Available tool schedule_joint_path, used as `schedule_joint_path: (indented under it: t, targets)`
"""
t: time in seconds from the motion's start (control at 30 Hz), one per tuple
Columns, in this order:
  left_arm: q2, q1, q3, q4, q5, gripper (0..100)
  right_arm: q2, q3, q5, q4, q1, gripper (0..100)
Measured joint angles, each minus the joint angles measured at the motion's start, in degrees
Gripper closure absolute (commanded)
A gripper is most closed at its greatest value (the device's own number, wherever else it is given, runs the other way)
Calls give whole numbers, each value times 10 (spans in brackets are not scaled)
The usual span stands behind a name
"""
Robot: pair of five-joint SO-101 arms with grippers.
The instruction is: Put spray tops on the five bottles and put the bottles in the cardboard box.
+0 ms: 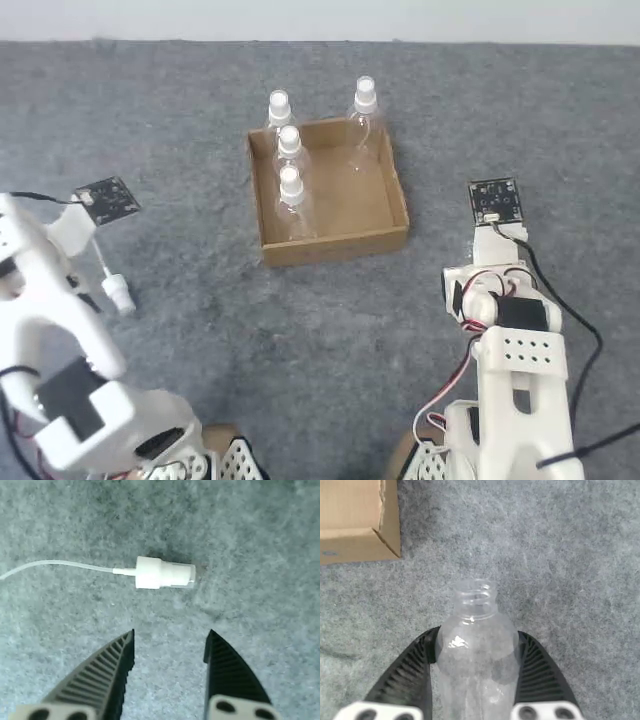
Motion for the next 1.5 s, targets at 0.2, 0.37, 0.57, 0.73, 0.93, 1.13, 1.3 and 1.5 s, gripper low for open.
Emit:
schedule_joint_path:
  t: [0.2, 0.37, 0.57, 0.73, 0.93, 1.13, 1.3, 1.5]
  targets:
    - [43, -1, 0, -42, -47, 786, 0, 0, 0, -1, 0, 957]
    - [84, -1, 0, -76, -49, 786, 0, 0, 0, -1, 0, 957]
    - [108, 14, 0, -110, -32, 786, 0, 0, 0, -1, -1, 957]
    - [126, 46, 0, -133, 18, 786, 0, 1, 0, -1, -1, 957]
    - [127, 65, 0, -134, 23, 786, 0, 1, 0, -1, -1, 957]
    - [127, 62, 0, -149, 23, 786, 0, 1, 0, -1, -1, 957]
    - [127, 33, 0, -149, 2, 786, 0, 1, 0, -1, -1, 957]
    - [127, 15, 0, -149, -27, 786, 0, 1, 0, -1, -1, 957]
